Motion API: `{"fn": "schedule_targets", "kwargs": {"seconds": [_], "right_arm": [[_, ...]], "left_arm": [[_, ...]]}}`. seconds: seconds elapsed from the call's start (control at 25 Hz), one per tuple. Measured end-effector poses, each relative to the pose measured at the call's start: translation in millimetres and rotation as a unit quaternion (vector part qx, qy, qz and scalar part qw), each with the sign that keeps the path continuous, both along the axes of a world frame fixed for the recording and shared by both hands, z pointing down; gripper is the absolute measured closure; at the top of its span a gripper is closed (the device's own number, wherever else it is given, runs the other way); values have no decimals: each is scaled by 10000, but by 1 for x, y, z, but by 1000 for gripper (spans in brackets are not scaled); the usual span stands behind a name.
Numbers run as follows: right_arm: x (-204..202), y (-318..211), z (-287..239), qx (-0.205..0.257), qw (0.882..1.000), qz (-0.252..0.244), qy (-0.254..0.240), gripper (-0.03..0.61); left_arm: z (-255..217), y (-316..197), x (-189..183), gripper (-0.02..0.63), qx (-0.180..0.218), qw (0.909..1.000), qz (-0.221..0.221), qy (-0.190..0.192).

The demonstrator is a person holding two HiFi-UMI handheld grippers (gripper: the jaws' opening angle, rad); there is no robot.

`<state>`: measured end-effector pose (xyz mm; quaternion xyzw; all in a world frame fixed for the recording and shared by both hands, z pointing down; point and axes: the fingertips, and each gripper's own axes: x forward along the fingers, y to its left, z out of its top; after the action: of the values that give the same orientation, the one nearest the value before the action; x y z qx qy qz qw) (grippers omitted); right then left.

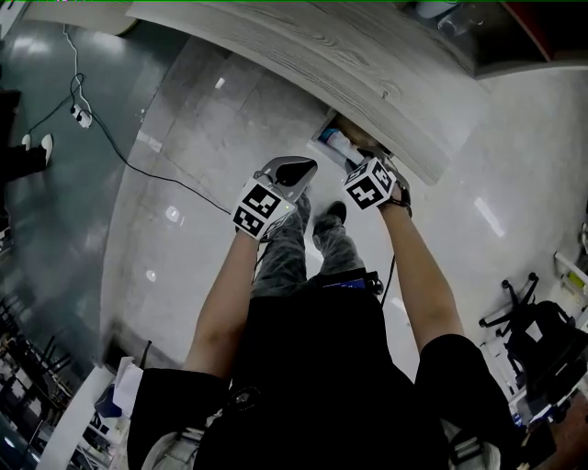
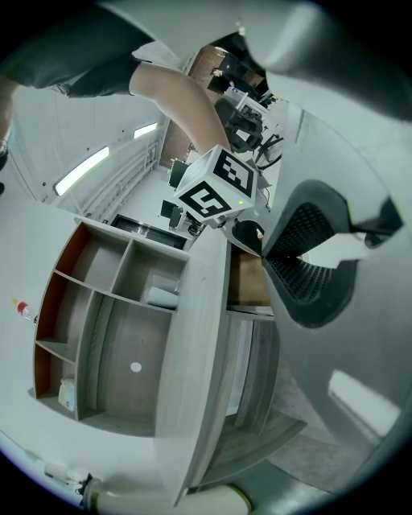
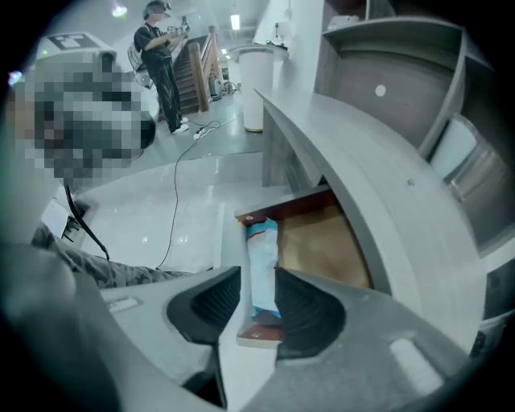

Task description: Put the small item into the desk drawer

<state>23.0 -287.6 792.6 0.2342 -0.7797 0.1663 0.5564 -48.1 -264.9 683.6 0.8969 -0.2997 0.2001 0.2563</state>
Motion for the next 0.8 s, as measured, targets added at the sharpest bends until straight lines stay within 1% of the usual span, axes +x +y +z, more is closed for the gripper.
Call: {"fn": "schedule_targets", "kwargs": {"seconds": [0.2, 0.4, 0.52, 0.64, 0.8], "right_arm": [[6, 6, -23, 68, 9997, 136, -199, 516], [13, 2, -51, 268, 9977, 374, -492, 565], [18, -1, -71, 446, 9945, 518, -791, 577], [21, -9, -96, 688, 9895, 679, -1078, 578], [28, -12, -130, 901, 9819, 902, -1403, 578]], "left_arm": [[-13, 2, 9, 612, 69, 10000, 71, 6], [-24, 1, 16, 612, 118, 9997, 210, -28], [-30, 0, 23, 612, 154, 9995, 278, -41], [-39, -6, 29, 612, 250, 9989, 384, -43], [-52, -7, 38, 612, 292, 9986, 451, -25]]}}
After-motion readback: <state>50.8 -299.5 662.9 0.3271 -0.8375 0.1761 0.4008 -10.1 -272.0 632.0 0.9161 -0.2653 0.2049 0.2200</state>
